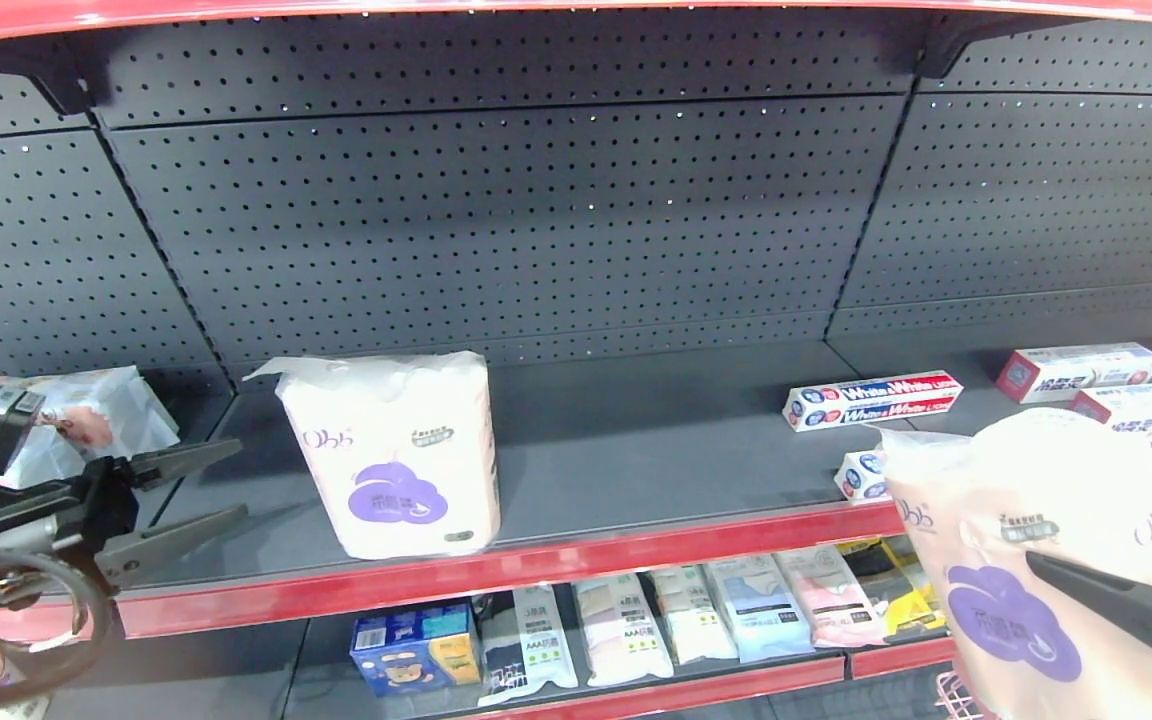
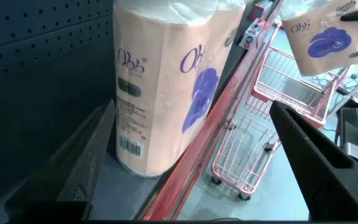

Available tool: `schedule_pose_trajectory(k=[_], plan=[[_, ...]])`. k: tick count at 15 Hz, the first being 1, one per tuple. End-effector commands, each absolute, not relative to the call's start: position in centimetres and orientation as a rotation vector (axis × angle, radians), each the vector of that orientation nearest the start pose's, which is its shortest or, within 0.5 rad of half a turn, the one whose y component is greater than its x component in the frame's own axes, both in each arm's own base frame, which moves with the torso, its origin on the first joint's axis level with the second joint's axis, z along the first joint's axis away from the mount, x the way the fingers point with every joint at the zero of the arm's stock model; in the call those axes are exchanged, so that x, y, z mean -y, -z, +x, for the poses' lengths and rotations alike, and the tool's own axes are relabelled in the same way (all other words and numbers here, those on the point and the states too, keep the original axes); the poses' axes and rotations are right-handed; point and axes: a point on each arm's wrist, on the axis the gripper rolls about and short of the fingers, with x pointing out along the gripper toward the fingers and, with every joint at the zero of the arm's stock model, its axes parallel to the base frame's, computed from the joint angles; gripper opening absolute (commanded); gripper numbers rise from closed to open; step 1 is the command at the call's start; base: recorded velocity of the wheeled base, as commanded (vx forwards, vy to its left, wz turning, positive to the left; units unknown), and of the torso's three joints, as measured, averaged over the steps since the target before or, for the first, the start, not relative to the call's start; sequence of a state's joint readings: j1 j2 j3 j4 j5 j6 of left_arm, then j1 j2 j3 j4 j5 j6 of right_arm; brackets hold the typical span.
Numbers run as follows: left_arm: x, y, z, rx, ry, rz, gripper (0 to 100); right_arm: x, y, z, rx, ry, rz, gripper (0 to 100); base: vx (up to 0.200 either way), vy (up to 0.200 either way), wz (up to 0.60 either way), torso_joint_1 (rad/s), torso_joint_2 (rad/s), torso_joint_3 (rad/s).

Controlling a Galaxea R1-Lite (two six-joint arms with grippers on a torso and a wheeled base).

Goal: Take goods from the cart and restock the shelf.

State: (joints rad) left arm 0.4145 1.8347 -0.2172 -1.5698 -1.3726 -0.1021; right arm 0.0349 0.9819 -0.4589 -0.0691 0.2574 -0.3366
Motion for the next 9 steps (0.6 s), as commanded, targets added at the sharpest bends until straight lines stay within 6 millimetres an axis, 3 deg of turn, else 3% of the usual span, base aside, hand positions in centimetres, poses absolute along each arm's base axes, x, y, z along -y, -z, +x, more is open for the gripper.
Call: schedule_pose_trajectory(k=[1, 9], plan=[[-7.4, -11.4, 20.5, -0.066, 0.926, -0.118, 100, -1.0, -18.2, 11.6, -0.41, -0.364, -0.278, 0, 0.0, 0.0, 0.0, 0.0, 0.0, 0.0], [-5.6, -13.0, 15.4, -0.03, 0.896, -0.076, 100, -1.1, -18.9, 13.1, -0.416, -0.365, -0.284, 0, 0.0, 0.0, 0.0, 0.0, 0.0, 0.0]])
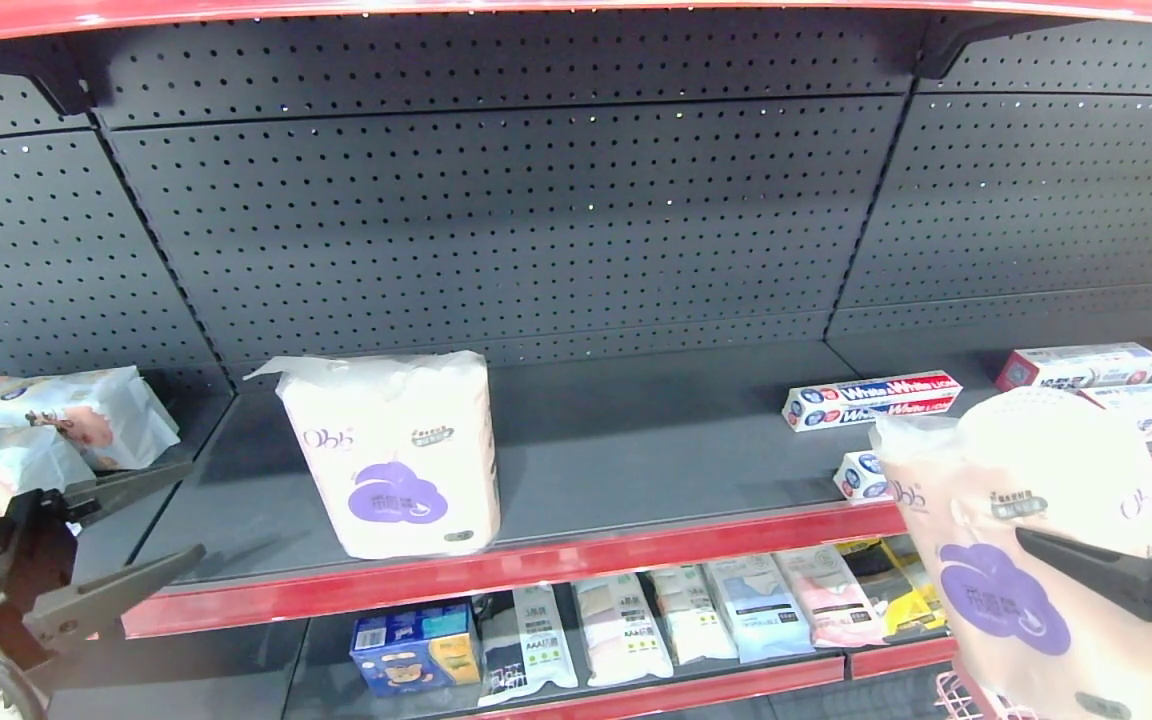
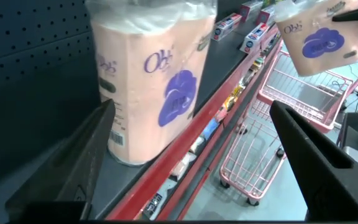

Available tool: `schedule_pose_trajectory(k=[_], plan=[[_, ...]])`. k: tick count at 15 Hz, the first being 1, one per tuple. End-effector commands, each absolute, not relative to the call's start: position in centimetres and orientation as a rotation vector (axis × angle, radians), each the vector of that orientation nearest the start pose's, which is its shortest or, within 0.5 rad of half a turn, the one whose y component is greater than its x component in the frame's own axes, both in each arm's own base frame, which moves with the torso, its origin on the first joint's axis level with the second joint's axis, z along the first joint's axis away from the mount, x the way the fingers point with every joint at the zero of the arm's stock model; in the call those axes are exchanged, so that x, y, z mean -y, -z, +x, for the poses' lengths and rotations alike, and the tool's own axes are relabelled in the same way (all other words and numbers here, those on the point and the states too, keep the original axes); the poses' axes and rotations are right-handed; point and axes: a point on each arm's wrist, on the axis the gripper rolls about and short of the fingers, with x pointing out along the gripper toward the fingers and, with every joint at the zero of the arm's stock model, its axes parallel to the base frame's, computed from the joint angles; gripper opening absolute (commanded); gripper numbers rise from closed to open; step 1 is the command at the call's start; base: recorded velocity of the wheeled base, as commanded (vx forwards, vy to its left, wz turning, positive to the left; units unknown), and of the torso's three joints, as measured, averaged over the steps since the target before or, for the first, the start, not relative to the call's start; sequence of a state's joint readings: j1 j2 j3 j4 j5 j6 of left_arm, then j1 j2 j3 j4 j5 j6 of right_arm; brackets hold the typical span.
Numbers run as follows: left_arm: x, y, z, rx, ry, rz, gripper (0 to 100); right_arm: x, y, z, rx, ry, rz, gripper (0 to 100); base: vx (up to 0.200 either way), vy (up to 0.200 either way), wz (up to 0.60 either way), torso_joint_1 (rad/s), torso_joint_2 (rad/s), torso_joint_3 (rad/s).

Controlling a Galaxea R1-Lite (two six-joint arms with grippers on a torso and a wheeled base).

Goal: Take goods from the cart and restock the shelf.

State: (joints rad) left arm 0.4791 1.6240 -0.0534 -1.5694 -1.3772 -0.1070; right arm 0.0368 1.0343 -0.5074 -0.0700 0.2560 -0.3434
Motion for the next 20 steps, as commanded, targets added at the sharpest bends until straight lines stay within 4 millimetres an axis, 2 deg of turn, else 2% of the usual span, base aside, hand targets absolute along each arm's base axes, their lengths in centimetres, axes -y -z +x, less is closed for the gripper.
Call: schedule_pose_trajectory(k=[1, 6, 9, 13, 19, 20], plan=[[-5.4, -13.1, 14.7, -0.023, 0.882, -0.067, 100, -1.0, -19.1, 13.3, -0.415, -0.364, -0.284, 0, 0.0, 0.0, 0.0, 0.0, 0.0, 0.0], [-6.0, -15.1, 12.5, 0.053, 0.755, 0.036, 100, -1.2, -20.0, 14.6, -0.406, -0.37, -0.283, 0, 0.0, 0.0, 0.0, 0.0, 0.0, 0.0], [-6.9, -16.2, 11.5, 0.1, 0.589, 0.096, 100, -1.4, -20.5, 15.4, -0.401, -0.375, -0.282, 0, 0.0, 0.0, 0.0, 0.0, 0.0, 0.0], [-8.8, -18.2, 12.5, 0.167, 0.354, 0.126, 100, -1.4, -21.3, 16.7, -0.392, -0.374, -0.283, 0, 0.0, 0.0, 0.0, 0.0, 0.0, 0.0], [-8.8, -18.2, 13.2, 0.186, 0.263, 0.113, 100, -1.4, -21.6, 17.0, -0.384, -0.372, -0.282, 0, 0.0, 0.0, 0.0, 0.0, 0.0, 0.0], [-9.2, -18.0, 14.7, 0.197, 0.181, 0.173, 100, -1.4, -21.5, 17.1, -0.389, -0.373, -0.281, 0, 0.0, 0.0, 0.0, 0.0, 0.0, 0.0]])
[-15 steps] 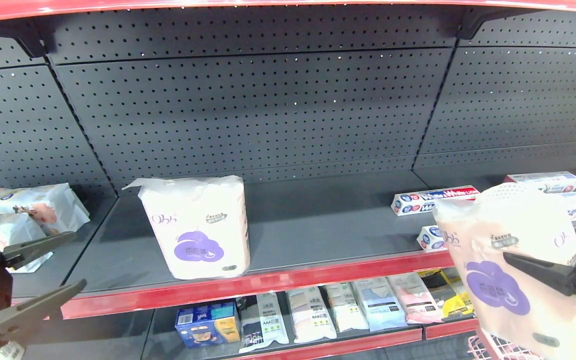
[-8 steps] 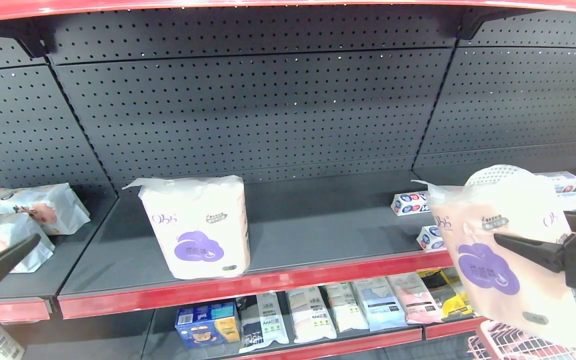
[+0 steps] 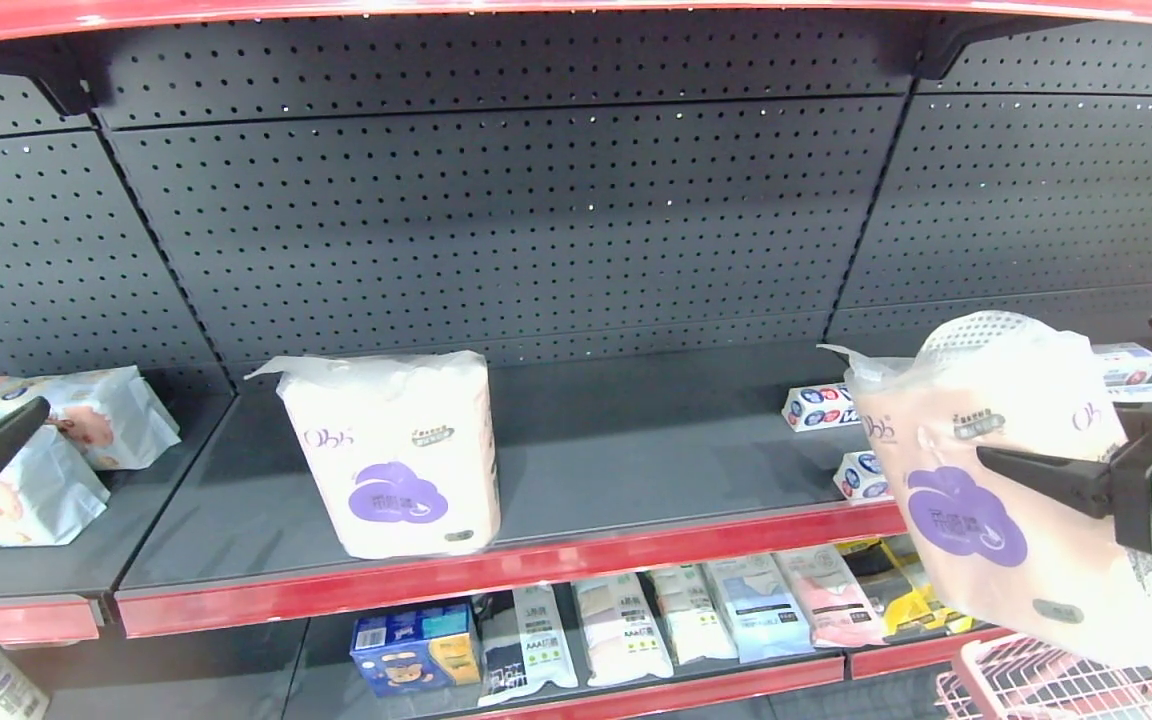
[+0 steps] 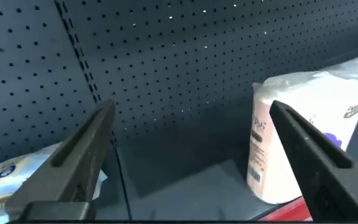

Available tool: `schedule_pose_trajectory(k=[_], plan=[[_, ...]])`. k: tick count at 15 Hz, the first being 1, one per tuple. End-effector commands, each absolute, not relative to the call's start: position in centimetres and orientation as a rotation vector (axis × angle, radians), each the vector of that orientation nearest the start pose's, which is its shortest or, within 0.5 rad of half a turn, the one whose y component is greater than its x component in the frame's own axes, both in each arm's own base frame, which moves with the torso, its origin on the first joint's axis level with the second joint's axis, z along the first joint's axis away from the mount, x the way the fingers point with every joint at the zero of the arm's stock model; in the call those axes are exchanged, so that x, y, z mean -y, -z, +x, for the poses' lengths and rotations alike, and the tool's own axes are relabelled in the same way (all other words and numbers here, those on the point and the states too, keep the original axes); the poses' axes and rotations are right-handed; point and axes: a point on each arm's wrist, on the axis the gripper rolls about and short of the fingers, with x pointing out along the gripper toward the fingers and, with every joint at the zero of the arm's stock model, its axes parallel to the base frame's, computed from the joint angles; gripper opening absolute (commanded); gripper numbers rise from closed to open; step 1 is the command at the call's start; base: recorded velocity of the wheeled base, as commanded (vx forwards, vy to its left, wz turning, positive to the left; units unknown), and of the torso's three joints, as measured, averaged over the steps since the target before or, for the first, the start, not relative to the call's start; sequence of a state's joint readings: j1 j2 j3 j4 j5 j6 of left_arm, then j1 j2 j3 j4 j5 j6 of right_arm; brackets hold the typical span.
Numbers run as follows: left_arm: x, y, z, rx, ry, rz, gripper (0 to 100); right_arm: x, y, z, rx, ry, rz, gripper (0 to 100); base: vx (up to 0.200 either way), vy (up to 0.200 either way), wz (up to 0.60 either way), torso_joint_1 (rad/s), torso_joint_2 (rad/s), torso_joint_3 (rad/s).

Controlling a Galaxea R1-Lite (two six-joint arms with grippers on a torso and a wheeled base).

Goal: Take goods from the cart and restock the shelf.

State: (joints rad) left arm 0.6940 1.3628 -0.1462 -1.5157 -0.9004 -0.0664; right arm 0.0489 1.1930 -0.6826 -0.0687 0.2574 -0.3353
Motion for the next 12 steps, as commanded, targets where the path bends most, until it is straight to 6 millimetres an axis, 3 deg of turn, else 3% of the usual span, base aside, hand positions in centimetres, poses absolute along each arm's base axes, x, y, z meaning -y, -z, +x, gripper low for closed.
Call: schedule_pose_trajectory(k=[1, 4, 6, 9, 12], plan=[[-9.1, -18.3, 15.5, 0.214, 0.129, 0.176, 100, -1.4, -21.5, 17.2, -0.392, -0.375, -0.281, 0, 0.0, 0.0, 0.0, 0.0, 0.0, 0.0], [-7.4, -18.9, 18.2, 0.213, -0.064, 0.105, 100, -1.4, -21.4, 17.5, -0.399, -0.376, -0.278, 0, 0.0, 0.0, 0.0, 0.0, 0.0, 0.0], [-4.7, -18.6, 18.6, 0.157, -0.139, 0.044, 100, -1.5, -21.4, 17.8, -0.404, -0.376, -0.276, 0, 0.0, 0.0, 0.0, 0.0, 0.0, 0.0], [-1.5, -18.4, 14.7, -0.037, -0.043, 0.012, 100, -1.5, -21.6, 18.1, -0.399, -0.37, -0.253, 0, 0.0, 0.0, 0.0, 0.0, 0.0, 0.0], [0.5, -20.4, 9.1, -0.114, 0.145, 0.011, 100, -1.6, -21.9, 18.8, -0.357, -0.369, -0.251, 0, 0.0, 0.0, 0.0, 0.0, 0.0, 0.0]])
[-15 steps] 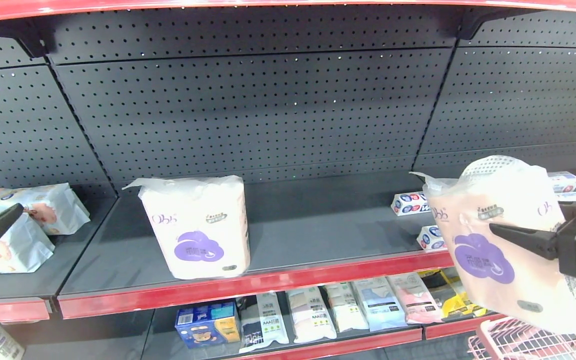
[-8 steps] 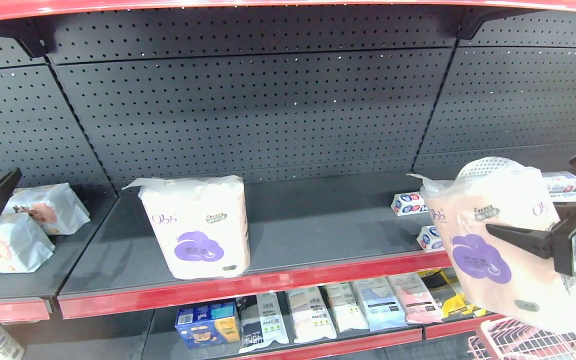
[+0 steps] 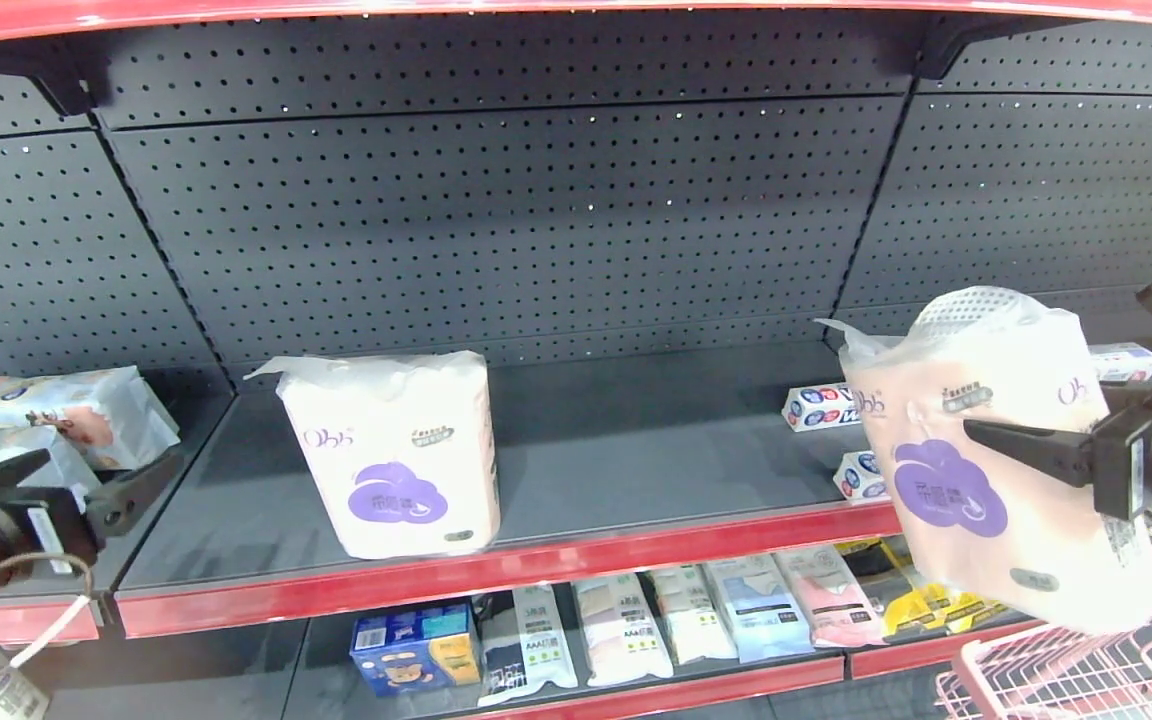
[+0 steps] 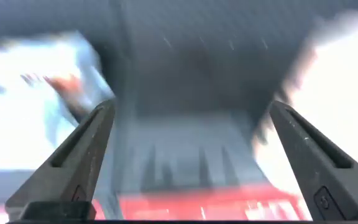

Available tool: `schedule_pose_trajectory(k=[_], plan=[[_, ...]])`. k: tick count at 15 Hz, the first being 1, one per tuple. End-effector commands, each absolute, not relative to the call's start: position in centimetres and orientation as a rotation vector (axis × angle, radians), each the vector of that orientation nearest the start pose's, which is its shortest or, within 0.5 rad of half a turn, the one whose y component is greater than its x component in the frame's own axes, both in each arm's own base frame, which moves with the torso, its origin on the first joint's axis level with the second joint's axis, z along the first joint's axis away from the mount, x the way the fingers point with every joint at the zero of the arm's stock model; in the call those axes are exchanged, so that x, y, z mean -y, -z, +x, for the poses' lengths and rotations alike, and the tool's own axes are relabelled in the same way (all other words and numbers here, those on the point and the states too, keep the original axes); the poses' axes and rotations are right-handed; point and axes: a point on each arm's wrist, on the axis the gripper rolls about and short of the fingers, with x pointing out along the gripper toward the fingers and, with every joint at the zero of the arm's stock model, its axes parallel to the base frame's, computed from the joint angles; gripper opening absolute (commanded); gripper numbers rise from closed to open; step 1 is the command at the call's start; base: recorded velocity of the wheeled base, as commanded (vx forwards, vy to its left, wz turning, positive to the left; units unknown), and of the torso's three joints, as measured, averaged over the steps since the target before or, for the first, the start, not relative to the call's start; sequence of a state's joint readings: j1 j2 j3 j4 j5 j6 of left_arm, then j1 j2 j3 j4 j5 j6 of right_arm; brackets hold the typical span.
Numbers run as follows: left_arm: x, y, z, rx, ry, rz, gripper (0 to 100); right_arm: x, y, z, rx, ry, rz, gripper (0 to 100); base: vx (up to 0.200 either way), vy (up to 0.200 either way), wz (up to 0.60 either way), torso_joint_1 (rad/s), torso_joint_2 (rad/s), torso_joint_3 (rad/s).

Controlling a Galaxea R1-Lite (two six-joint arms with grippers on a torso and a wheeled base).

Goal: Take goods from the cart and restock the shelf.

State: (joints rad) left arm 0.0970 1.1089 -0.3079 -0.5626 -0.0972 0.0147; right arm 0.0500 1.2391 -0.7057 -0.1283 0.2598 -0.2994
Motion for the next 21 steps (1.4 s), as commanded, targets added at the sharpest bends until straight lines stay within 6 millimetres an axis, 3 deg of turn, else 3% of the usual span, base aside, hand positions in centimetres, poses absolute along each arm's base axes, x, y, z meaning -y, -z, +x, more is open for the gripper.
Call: schedule_pose_trajectory(k=[1, 4, 8, 12, 13, 14, 16, 21], plan=[[0.6, -21.0, 7.4, -0.112, 0.19, 0.027, 100, -1.6, -21.8, 19.1, -0.35, -0.387, -0.247, 0, 0.0, 0.0, 0.0, 0.0, 0.0, 0.0], [0.5, -21.1, 4.2, -0.114, 0.202, 0.095, 100, -2.6, -22.4, 19.5, -0.312, -0.456, -0.252, 0, 0.0, 0.0, 0.0, 0.0, 0.0, 0.0], [0.5, -20.9, 2.7, -0.08, 0.204, 0.112, 100, -4.0, -22.8, 18.8, -0.284, -0.524, -0.27, 0, 0.0, 0.0, 0.0, 0.0, 0.0, 0.0], [0.5, -21.1, 2.6, -0.073, 0.201, 0.113, 100, -4.0, -23.5, 18.9, -0.253, -0.525, -0.282, 0, 0.0, 0.0, 0.0, 0.0, 0.0, 0.0], [0.5, -21.0, 2.6, -0.072, 0.203, 0.114, 100, -4.0, -24.9, 18.5, -0.192, -0.516, -0.295, 0, 0.0, 0.0, 0.0, 0.0, 0.0, 0.0], [0.5, -21.0, 2.4, -0.066, 0.207, 0.116, 100, -3.9, -25.0, 18.0, -0.182, -0.514, -0.297, 0, 0.0, 0.0, 0.0, 0.0, 0.0, 0.0], [0.6, -21.0, 2.4, -0.062, 0.251, 0.114, 100, -3.4, -23.9, 17.5, -0.212, -0.492, -0.316, 0, 0.0, 0.0, 0.0, 0.0, 0.0, 0.0], [0.6, -21.0, 2.4, -0.063, 0.273, 0.116, 100, -2.5, -23.9, 17.5, -0.212, -0.431, -0.331, 0, 0.0, 0.0, 0.0, 0.0, 0.0, 0.0]])
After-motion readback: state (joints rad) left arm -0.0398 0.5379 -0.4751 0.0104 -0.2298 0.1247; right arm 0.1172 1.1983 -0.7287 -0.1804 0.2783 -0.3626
